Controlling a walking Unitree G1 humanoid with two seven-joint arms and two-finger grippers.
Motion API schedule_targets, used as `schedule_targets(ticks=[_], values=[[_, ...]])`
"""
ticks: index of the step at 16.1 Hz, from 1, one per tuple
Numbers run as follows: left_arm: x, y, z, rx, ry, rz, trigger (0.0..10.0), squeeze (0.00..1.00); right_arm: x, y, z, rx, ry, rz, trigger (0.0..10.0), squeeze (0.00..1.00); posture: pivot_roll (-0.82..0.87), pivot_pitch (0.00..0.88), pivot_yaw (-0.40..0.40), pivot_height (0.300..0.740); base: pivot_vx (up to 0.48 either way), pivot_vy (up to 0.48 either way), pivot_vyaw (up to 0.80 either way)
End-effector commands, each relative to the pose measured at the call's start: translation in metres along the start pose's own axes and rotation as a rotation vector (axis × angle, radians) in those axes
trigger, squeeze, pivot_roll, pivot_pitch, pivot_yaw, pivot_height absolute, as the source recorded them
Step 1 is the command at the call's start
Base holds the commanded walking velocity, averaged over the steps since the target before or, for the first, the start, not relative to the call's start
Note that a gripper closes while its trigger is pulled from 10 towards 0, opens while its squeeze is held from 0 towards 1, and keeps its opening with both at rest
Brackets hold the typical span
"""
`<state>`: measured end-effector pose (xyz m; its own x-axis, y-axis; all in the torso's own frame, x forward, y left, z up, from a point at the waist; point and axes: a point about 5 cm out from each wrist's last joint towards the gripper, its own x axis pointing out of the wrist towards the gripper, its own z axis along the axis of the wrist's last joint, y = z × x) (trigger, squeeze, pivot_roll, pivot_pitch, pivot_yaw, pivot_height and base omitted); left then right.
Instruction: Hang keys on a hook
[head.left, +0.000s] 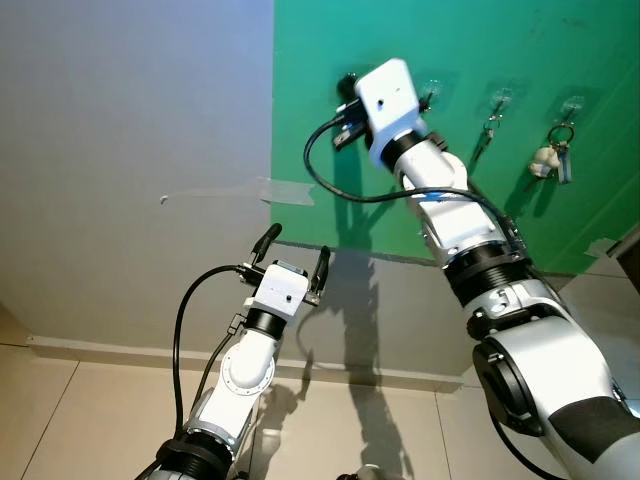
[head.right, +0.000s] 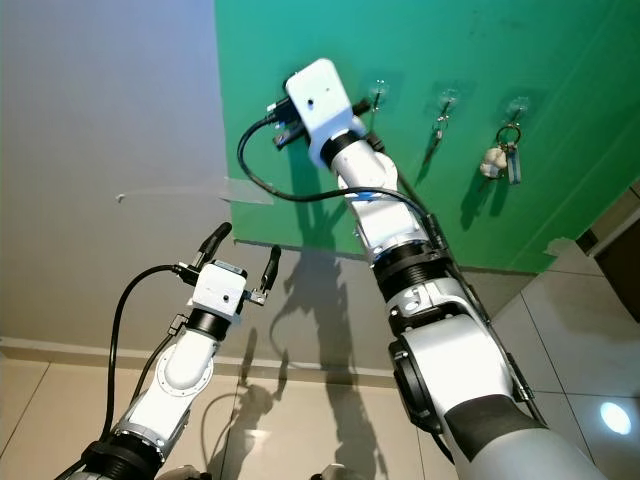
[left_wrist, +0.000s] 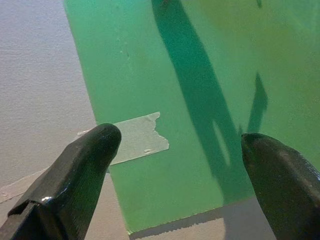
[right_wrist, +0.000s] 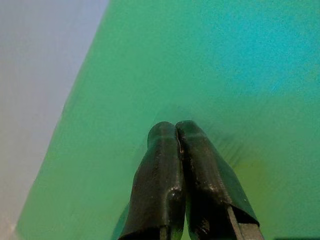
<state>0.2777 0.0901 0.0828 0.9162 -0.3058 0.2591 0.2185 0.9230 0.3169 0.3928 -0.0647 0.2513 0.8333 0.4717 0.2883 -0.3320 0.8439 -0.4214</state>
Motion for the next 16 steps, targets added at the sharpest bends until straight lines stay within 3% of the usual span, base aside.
schedule_targets(ticks=[1, 8, 11, 16], values=[[0.001, -0.003, 0.002, -0.004, -0.005, -0.005, 10.0, 0.0, 0.002, -0.009, 0.011, -0.022, -0.052, -0.035, 0.0, 0.0, -0.08, 0.0, -0.117, 0.723, 0.0, 0.0, 0.0], [0.0, -0.005, 0.003, -0.004, -0.004, -0.004, 10.0, 0.0, 0.0, -0.005, 0.003, -0.014, -0.036, -0.026, 0.0, 0.0, -0.07, 0.0, -0.121, 0.723, 0.0, 0.0, 0.0], [0.0, -0.004, 0.003, -0.005, -0.004, 0.0, 10.0, 0.0, -0.001, 0.0, -0.008, 0.049, 0.022, -0.014, 0.0, 0.0, -0.07, 0.0, -0.124, 0.723, 0.0, 0.0, 0.0], [0.0, -0.004, 0.004, -0.005, -0.006, 0.0, 10.0, 0.0, -0.002, 0.003, -0.016, 0.062, 0.051, -0.006, 0.0, 0.0, -0.07, 0.0, -0.124, 0.723, 0.0, 0.0, 0.0]])
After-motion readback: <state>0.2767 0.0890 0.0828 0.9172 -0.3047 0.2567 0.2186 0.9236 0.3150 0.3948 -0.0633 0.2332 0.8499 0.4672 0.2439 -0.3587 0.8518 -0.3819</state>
